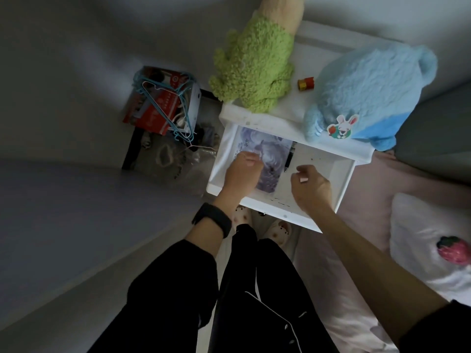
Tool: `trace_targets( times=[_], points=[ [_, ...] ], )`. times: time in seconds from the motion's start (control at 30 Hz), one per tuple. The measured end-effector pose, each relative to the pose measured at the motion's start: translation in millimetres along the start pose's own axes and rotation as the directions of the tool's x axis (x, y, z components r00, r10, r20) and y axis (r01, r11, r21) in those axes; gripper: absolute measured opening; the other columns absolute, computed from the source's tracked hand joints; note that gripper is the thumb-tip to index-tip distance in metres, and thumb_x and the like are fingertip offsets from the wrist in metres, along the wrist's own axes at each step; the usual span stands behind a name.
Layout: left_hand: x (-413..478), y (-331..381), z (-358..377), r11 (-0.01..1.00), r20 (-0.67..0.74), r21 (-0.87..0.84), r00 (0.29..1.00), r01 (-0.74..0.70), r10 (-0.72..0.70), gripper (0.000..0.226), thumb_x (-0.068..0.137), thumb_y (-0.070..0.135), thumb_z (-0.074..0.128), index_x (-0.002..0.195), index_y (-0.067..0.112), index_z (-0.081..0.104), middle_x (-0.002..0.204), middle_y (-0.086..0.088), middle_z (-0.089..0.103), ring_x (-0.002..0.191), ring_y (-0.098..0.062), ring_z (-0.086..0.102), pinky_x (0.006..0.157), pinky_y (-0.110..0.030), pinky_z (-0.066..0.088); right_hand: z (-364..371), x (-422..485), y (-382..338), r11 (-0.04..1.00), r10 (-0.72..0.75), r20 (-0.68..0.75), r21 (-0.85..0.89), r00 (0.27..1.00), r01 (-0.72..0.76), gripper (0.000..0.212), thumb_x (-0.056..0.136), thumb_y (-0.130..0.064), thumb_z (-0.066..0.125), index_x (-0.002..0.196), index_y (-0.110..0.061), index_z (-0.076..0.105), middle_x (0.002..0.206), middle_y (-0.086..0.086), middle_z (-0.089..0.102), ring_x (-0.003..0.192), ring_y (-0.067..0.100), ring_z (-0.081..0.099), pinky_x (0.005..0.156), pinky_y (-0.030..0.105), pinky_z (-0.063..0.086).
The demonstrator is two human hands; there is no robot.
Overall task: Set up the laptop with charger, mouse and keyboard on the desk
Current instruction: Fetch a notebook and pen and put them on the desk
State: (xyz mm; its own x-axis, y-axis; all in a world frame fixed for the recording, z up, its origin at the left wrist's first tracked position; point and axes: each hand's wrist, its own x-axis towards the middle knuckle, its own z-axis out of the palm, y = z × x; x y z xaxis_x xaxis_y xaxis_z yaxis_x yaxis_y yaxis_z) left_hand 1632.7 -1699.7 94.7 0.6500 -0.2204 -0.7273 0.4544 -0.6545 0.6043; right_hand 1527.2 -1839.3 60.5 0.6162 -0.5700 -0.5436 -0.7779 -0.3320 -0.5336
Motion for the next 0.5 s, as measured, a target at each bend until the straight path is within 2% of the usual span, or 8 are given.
trace_targets(
  times=[0.07, 0.17, 0.23, 0.3, 0.37, 0.5],
  points=[
    [22, -6, 3, 0.988, -0.043, 0.157, 0.999, -0.001, 0.008, 0.035, 0.092, 0.025, 0.057, 0.123, 0.008, 0.055, 0.129, -0.019, 0.055, 0.113, -0.031, 0.058, 0.091, -0.037, 0.049, 7, 15, -4, 0.998, 0.058, 0.029, -0.032, 0.998, -0.057, 0.035, 0.097, -0.034, 0.054, 0.128, -0.018, 0.060, 0.121, 0.003, 0.071, 0.108, 0.029, 0.065, 0.092, 0.035, 0.051],
    [49, -16, 5, 0.919, -0.144, 0.393, 0.988, 0.002, 0.060, 0.054, 0.094, 0.038, 0.057, 0.141, 0.015, 0.042, 0.147, -0.016, 0.035, 0.136, -0.034, 0.035, 0.108, -0.045, 0.038, 15, 33, -10, 0.992, 0.089, 0.025, -0.095, 0.996, -0.086, 0.037, 0.097, -0.040, 0.055, 0.127, -0.019, 0.059, 0.121, 0.004, 0.070, 0.108, 0.030, 0.064, 0.089, 0.035, 0.050],
    [64, -20, 7, 0.909, -0.157, 0.417, 0.985, 0.002, 0.070, 0.064, 0.093, 0.035, 0.059, 0.147, 0.011, 0.033, 0.151, -0.018, 0.031, 0.139, -0.038, 0.032, 0.108, -0.048, 0.039, 19, 43, -11, 0.982, 0.114, 0.016, -0.154, 0.993, -0.111, 0.037, 0.096, -0.044, 0.053, 0.124, -0.021, 0.058, 0.118, 0.007, 0.068, 0.104, 0.033, 0.064, 0.088, 0.038, 0.052],
    [70, -22, 11, 0.920, -0.133, 0.391, 0.990, 0.012, 0.044, 0.073, 0.092, 0.032, 0.060, 0.151, 0.008, 0.025, 0.151, -0.020, 0.032, 0.136, -0.040, 0.037, 0.105, -0.049, 0.043, 22, 48, -11, 0.973, 0.133, 0.002, -0.189, 0.991, -0.130, 0.033, 0.096, -0.045, 0.053, 0.117, -0.021, 0.057, 0.113, 0.011, 0.067, 0.099, 0.036, 0.064, 0.086, 0.044, 0.055],
    [72, -23, 13, 0.920, -0.123, 0.391, 0.992, 0.016, 0.035, 0.077, 0.092, 0.027, 0.060, 0.153, 0.006, 0.020, 0.151, -0.023, 0.032, 0.135, -0.040, 0.040, 0.105, -0.047, 0.044, 27, 51, -12, 0.971, 0.143, -0.009, -0.195, 0.990, -0.142, 0.029, 0.096, -0.042, 0.054, 0.113, -0.018, 0.057, 0.108, 0.013, 0.067, 0.096, 0.038, 0.064, 0.083, 0.043, 0.054],
    [71, -22, 9, 0.902, -0.127, 0.429, 0.992, 0.040, 0.017, 0.069, 0.091, 0.026, 0.060, 0.148, 0.005, 0.027, 0.145, -0.023, 0.036, 0.132, -0.040, 0.040, 0.106, -0.045, 0.038, 30, 49, -13, 0.965, 0.156, -0.034, -0.208, 0.987, -0.159, 0.027, 0.097, -0.035, 0.052, 0.113, -0.013, 0.055, 0.105, 0.017, 0.067, 0.093, 0.039, 0.063, 0.079, 0.043, 0.051]
  ],
)
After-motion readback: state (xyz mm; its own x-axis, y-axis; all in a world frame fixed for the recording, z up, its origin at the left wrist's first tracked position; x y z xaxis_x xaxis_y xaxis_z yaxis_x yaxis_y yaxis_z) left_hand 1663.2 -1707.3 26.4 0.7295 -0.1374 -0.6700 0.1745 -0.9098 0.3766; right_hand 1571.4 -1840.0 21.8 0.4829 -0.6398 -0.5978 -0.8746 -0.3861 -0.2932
